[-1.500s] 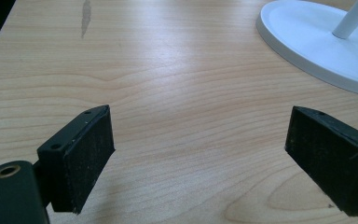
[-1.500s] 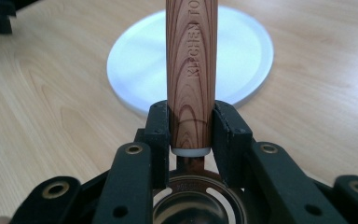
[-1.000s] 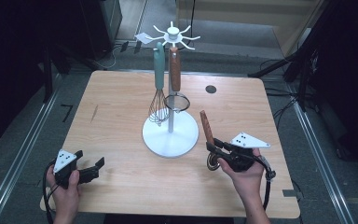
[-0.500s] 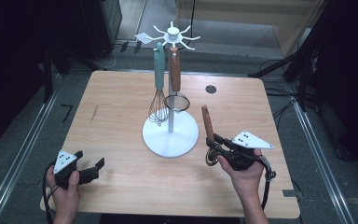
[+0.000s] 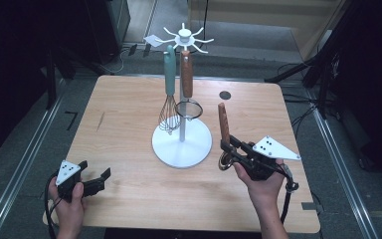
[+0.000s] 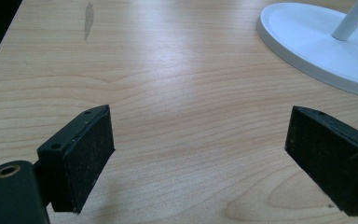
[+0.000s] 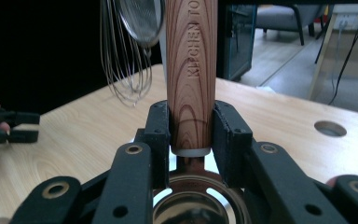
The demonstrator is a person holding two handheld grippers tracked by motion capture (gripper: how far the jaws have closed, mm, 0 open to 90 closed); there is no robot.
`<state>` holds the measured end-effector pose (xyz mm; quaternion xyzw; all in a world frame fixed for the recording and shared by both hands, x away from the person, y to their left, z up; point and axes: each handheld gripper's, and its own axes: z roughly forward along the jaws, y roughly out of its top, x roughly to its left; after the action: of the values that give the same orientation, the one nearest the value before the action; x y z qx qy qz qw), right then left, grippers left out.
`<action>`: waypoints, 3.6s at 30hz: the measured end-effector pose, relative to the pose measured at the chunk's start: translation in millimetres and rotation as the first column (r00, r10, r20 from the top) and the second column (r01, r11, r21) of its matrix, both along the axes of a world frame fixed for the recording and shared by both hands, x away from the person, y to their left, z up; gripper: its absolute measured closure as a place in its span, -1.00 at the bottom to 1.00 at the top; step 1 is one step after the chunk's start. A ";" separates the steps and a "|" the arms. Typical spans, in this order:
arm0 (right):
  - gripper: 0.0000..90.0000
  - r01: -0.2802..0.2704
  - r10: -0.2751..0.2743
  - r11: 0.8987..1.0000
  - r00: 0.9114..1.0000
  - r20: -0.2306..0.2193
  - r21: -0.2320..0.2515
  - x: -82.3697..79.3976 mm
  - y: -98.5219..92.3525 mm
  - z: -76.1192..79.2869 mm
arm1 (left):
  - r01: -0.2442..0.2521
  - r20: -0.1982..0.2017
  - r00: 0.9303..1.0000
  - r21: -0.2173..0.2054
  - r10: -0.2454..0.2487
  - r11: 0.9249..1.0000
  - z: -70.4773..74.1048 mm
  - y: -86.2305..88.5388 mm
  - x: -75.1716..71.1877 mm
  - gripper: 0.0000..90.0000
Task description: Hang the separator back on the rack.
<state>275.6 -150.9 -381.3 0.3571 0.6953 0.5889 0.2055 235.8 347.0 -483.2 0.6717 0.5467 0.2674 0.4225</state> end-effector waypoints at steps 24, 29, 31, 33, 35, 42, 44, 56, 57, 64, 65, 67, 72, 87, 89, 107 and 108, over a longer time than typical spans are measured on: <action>0.58 -0.002 -0.004 0.999 0.994 0.113 0.053 10.0 22.1 36.6 | -0.003 0.004 1.000 -0.008 0.004 1.000 0.1 0.5 -0.7 -0.82; 0.58 -0.006 -0.001 0.999 0.991 0.134 0.054 13.5 27.1 42.4 | -0.004 0.004 1.000 -0.020 0.004 1.000 0.1 2.1 -0.7 -0.82; 0.58 -0.006 -0.003 0.998 0.990 0.138 0.063 14.3 29.0 44.7 | -0.004 0.004 1.000 -0.021 0.005 1.000 0.1 2.1 -0.7 -0.82; 0.58 -0.008 -0.003 0.997 0.989 0.146 0.072 15.4 30.1 47.0 | -0.007 0.006 1.000 -0.020 0.007 1.000 0.0 1.7 -0.7 -0.82; 0.58 -0.010 -0.002 0.997 0.987 0.159 0.078 16.7 31.4 49.2 | -0.006 0.006 1.000 -0.019 0.006 1.000 0.1 1.9 -0.8 -0.82; 0.58 -0.004 -0.013 0.995 0.984 0.180 0.096 20.8 36.2 56.9 | -0.006 0.007 1.000 -0.020 0.007 1.000 0.0 2.0 -0.8 -0.82; 0.58 -0.007 -0.013 0.994 0.982 0.187 0.106 22.1 37.4 60.0 | -0.006 0.009 1.000 -0.025 0.007 1.000 -0.2 2.4 -0.6 -0.82; 0.58 0.007 -0.034 0.993 0.975 0.219 0.120 25.4 44.0 72.0 | -0.009 0.006 1.000 -0.024 0.009 1.000 -0.2 2.4 -0.5 -0.82; 0.58 0.009 -0.035 0.993 0.974 0.222 0.121 25.7 44.5 72.6 | -0.009 0.006 1.000 -0.024 0.009 1.000 -0.2 2.4 -0.5 -0.82; 0.58 0.017 -0.047 0.991 0.972 0.230 0.132 28.5 45.2 79.9 | -0.007 0.007 1.000 -0.023 0.007 1.000 -0.2 2.4 -0.5 -0.82; 0.58 0.018 -0.049 0.991 0.970 0.236 0.133 29.2 45.5 80.8 | -0.007 0.008 1.000 -0.024 0.007 1.000 -0.2 2.3 -0.5 -0.82; 0.58 0.017 -0.048 0.991 0.971 0.232 0.136 30.3 46.2 82.8 | -0.008 0.009 1.000 -0.025 0.008 1.000 -0.2 2.3 -0.7 -0.82; 0.58 0.015 -0.047 0.991 0.971 0.236 0.134 34.7 49.1 86.9 | -0.006 0.011 1.000 -0.028 0.007 1.000 -0.3 2.4 -0.7 -0.82; 0.58 0.016 -0.044 0.991 0.977 0.210 0.133 45.4 59.8 86.8 | -0.002 0.010 1.000 -0.027 0.003 1.000 -0.3 2.5 -0.6 -0.82; 0.58 0.015 -0.042 0.991 0.977 0.207 0.133 46.4 61.2 87.2 | -0.002 0.009 1.000 -0.026 0.002 1.000 -0.2 2.5 -0.6 -0.82; -0.09 0.058 -0.070 0.996 0.980 0.185 0.069 34.8 53.5 69.3 | -0.004 0.014 1.000 -0.020 0.004 1.000 -0.2 1.1 -0.7 -0.82; -0.18 0.071 -0.081 0.996 0.980 0.183 0.062 34.0 51.2 66.3 | -0.005 0.015 1.000 -0.020 0.005 1.000 -0.3 0.9 -0.7 -0.82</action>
<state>309.6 -99.7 -315.0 0.3325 0.6425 0.6302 0.2819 235.1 347.9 -483.5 0.6640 0.5476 0.2682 0.4327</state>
